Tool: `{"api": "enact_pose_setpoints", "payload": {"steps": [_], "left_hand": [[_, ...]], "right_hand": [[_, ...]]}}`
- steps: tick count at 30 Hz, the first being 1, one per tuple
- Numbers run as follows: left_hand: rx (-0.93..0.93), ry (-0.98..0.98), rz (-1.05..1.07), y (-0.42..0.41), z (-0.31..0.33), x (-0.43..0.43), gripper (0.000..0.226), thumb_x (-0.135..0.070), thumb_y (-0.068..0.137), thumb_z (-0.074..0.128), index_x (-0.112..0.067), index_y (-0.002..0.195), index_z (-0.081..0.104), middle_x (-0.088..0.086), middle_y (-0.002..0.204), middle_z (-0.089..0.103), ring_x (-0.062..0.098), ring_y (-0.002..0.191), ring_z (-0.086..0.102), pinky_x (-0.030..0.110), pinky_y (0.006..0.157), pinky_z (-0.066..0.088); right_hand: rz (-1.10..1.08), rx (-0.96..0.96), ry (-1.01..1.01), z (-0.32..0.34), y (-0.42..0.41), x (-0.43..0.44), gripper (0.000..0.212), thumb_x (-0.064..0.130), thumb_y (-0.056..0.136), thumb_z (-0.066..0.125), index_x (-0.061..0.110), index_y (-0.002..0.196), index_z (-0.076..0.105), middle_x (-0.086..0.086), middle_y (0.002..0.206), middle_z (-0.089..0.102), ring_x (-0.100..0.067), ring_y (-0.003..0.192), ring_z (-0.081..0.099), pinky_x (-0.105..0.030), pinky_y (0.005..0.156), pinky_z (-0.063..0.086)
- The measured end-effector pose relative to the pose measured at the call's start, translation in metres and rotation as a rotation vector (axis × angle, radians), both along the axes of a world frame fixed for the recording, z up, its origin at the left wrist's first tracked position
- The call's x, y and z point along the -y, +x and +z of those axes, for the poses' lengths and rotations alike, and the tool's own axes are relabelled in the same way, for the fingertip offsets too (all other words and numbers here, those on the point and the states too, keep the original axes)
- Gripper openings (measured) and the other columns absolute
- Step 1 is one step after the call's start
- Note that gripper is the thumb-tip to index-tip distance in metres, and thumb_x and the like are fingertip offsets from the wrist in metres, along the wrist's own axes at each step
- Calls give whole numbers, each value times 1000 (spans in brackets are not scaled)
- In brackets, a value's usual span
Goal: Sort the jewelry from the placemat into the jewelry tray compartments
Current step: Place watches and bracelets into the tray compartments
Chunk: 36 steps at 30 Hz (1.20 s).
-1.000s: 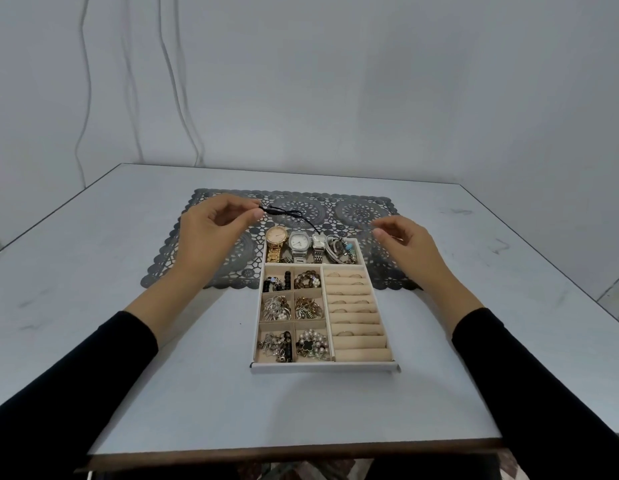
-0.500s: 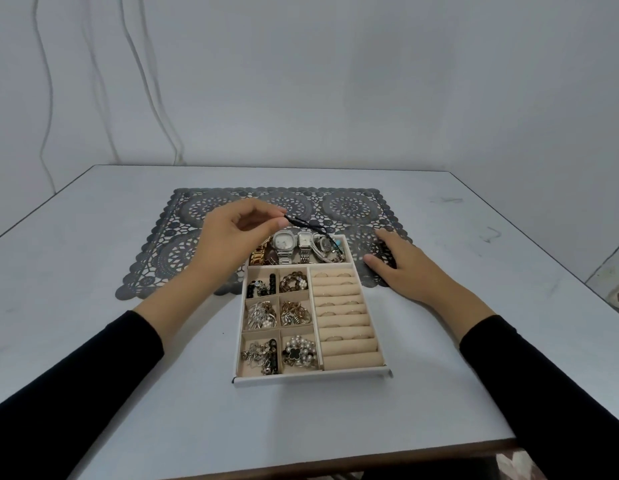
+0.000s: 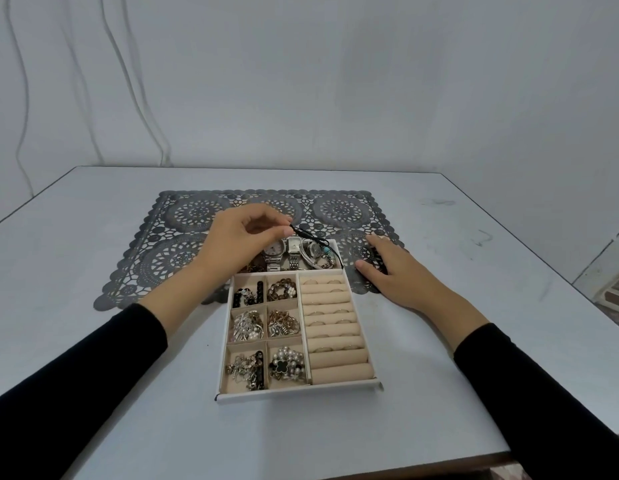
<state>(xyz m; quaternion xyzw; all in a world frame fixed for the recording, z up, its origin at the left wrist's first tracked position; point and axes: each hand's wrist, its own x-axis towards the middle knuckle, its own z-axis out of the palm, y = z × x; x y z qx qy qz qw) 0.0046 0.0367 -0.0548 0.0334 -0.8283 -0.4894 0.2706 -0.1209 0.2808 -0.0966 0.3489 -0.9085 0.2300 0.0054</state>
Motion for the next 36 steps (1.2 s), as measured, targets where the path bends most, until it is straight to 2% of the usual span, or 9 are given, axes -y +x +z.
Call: {"api": "enact_pose_setpoints", "payload": {"steps": [4, 7, 12, 15, 19, 23, 27, 31, 36], "left_hand": [[5, -11, 33, 1, -3, 1, 15, -18, 80, 80, -12, 94, 76, -3, 95, 77, 13, 90, 73, 37, 89, 58], [40, -5, 12, 4, -4, -1, 13, -18, 79, 81, -14, 91, 77, -5, 94, 76, 13, 90, 72, 39, 90, 58], [65, -99, -4, 10, -6, 5, 11, -25, 78, 82, -25, 88, 77, -9, 92, 76, 16, 92, 71, 45, 88, 57], [54, -205, -28, 14, -5, 7, 10, -25, 78, 82, -24, 87, 77, -11, 91, 75, 17, 92, 69, 48, 87, 54], [75, -295, -77, 16, -3, 11, 12, -21, 76, 82, -20, 86, 76, -11, 96, 74, 10, 97, 68, 44, 89, 53], [100, -367, -106, 18, -1, 15, 12, -24, 76, 82, -23, 87, 75, -10, 98, 74, 12, 102, 67, 40, 90, 53], [110, -453, -159, 19, 1, 19, 13, -25, 78, 81, -23, 89, 75, -13, 101, 73, 6, 106, 66, 32, 95, 50], [121, -484, -169, 21, 3, 23, 12, -27, 79, 79, -28, 90, 74, -16, 99, 73, 4, 106, 66, 34, 96, 52], [123, -480, -166, 23, 5, 28, 15, -24, 81, 78, -25, 95, 75, -5, 96, 75, 18, 99, 69, 42, 90, 54]], "right_hand": [[3, -2, 1, 1, 1, 0, 58, 44, 97, 46, 15, 146, 31, -2, 148, 40, -21, 135, 37, -33, 108, 30], [4, 5, 10, 1, 1, 0, 61, 45, 97, 45, 15, 148, 29, -2, 152, 35, -20, 139, 32, -34, 113, 27], [-2, 19, 21, 2, 2, 0, 62, 46, 98, 44, 15, 148, 28, -1, 154, 32, -19, 141, 29, -35, 114, 25], [0, 18, 23, 4, 4, 1, 61, 45, 98, 44, 14, 148, 29, -2, 153, 34, -19, 141, 29, -33, 113, 24], [4, 14, 30, 7, 6, 1, 60, 43, 99, 44, 13, 148, 29, -2, 154, 33, -18, 141, 29, -31, 113, 22], [11, 13, 31, 8, 7, 0, 58, 42, 99, 44, 13, 147, 30, -3, 153, 34, -19, 139, 32, -30, 111, 24], [9, 23, 37, 7, 6, 0, 59, 44, 98, 44, 14, 148, 30, -2, 154, 32, -19, 140, 31, -32, 113, 24], [5, 35, 39, 7, 5, 0, 59, 44, 98, 44, 15, 148, 30, -2, 154, 32, -20, 140, 31, -32, 112, 24], [6, 33, 44, 8, 6, 0, 59, 44, 98, 44, 15, 148, 30, -2, 154, 33, -21, 140, 32, -33, 112, 24]]}}
